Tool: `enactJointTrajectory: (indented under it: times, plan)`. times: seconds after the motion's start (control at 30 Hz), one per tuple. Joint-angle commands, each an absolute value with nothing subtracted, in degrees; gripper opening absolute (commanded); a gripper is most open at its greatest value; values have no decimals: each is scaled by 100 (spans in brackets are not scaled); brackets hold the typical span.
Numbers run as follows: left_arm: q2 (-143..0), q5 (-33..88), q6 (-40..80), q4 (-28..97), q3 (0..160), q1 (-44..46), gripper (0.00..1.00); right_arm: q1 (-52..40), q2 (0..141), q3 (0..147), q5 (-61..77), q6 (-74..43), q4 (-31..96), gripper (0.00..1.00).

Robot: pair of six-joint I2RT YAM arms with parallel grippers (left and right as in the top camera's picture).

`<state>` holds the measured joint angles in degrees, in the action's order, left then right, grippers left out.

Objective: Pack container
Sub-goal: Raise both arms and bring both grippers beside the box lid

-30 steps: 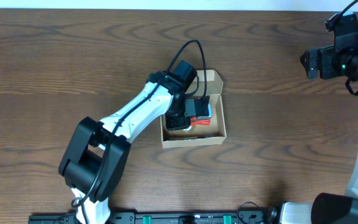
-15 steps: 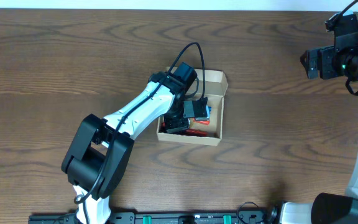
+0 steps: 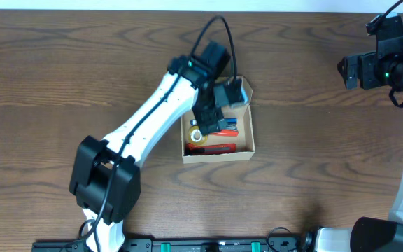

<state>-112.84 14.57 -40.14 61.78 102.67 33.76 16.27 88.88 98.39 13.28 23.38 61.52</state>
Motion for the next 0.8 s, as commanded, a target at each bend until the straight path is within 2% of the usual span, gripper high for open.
enactJointTrajectory:
  times: [0.0, 0.03, 0.07, 0.1, 0.13, 0.17, 0.2, 0.33, 0.4, 0.43, 0.53, 0.63, 0.77]
  plan:
    - [-11236, 1247, -3028, 6532, 10901, 3194, 95, 1651, 8906, 9839, 1363, 2279, 6219, 97]
    - [-11236, 1203, -2954, 6639, 11013, 3153, 95, 1653, 8906, 9839, 1382, 2274, 6226, 92]
    - [-11236, 1179, -2954, 6807, 11157, 3081, 95, 1651, 8906, 9839, 1417, 2274, 6224, 83]
    - [-11236, 1138, -2954, 6941, 11266, 3013, 95, 1651, 8906, 9839, 1507, 2274, 6224, 63]
    - [-11236, 1033, -2947, 7039, 11360, 2930, 95, 1651, 8908, 9839, 1610, 2252, 6224, 31]
    - [-11236, 836, -2805, 7137, 11454, 2812, 95, 1653, 8923, 9839, 1734, 2093, 6215, 14]
    - [-11236, 615, -2403, 7240, 11557, 2630, 83, 1651, 8965, 9839, 1911, 1863, 6222, 2]
    - [-11203, 1020, -1459, 7422, 11723, 1844, 60, 1660, 9242, 9835, 2655, 1275, 6335, 1]
    - [-11181, 2012, -1396, 7363, 11723, 1347, 47, 1660, 9476, 9832, 3267, 1111, 6418, 1]
    - [-11181, 2641, -1479, 7323, 11723, 1085, 38, 1660, 9596, 9832, 3594, 1092, 6458, 1]
    - [-11181, 4582, -1905, 7205, 11703, 257, 38, 1710, 10014, 9832, 4652, 1090, 6556, 1]
    - [-11181, 5843, -2473, 7247, 11655, -464, 24, 1813, 10429, 9832, 5594, 1098, 6650, 1]
    - [-11181, 6639, -3446, 7808, 11448, -1114, 6, 1940, 10906, 9810, 6390, 1347, 6866, 1]
